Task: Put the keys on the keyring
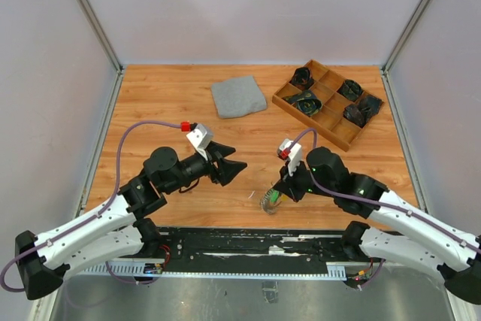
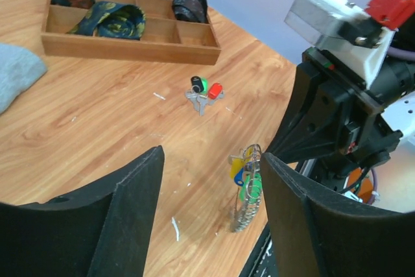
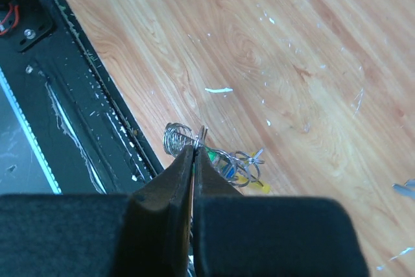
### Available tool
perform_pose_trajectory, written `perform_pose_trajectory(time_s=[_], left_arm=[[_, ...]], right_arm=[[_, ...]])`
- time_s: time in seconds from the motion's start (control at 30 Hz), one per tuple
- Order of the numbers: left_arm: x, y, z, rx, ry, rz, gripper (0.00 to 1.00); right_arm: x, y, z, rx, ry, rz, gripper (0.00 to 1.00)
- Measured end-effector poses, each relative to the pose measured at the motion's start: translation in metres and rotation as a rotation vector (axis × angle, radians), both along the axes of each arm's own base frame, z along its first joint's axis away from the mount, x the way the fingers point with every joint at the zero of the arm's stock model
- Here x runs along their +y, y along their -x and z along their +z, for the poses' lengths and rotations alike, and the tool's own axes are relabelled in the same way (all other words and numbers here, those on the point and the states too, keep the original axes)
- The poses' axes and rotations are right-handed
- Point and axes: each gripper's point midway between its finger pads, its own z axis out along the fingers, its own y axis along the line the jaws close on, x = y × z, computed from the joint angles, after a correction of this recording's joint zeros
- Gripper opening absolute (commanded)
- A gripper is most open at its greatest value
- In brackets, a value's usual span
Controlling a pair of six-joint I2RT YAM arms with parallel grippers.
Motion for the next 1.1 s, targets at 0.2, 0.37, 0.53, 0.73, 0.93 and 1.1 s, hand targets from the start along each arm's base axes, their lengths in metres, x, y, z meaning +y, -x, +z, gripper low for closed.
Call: perform_pose_trajectory(time_s=[0.2,0.37,0.53,0.73,0.93,1.1], left_arm=[[-0.014,0.007,0.032,-0.075,0.021,-0.092,0.54],[-0.023,0.02,0.072,-0.185,0.076,-0.195,0.5],[-0.031,0.033,0.104,-0.27,0.124,-0.28,0.43],[-0.04,0.049,0.142,-0.357,0.18,-0.393,0.42],[-0.046,0.066,0.155,-0.407,0.198,-0.501,0.4],[-0.053,0.071,0.152,-0.407,0.194,-0.562,0.37]], right_arm=[[-0.006,0.009,0.046,-0.156,-0.059,0.108,0.01],[-0.009,0.015,0.1,-0.298,-0.147,0.17,0.01],[-0.01,0.023,0.139,-0.389,-0.223,0.213,0.0],[-0.01,0.034,0.179,-0.469,-0.319,0.258,0.0],[-0.008,0.048,0.22,-0.543,-0.427,0.321,0.0],[-0.006,0.056,0.237,-0.571,-0.476,0.364,0.0]])
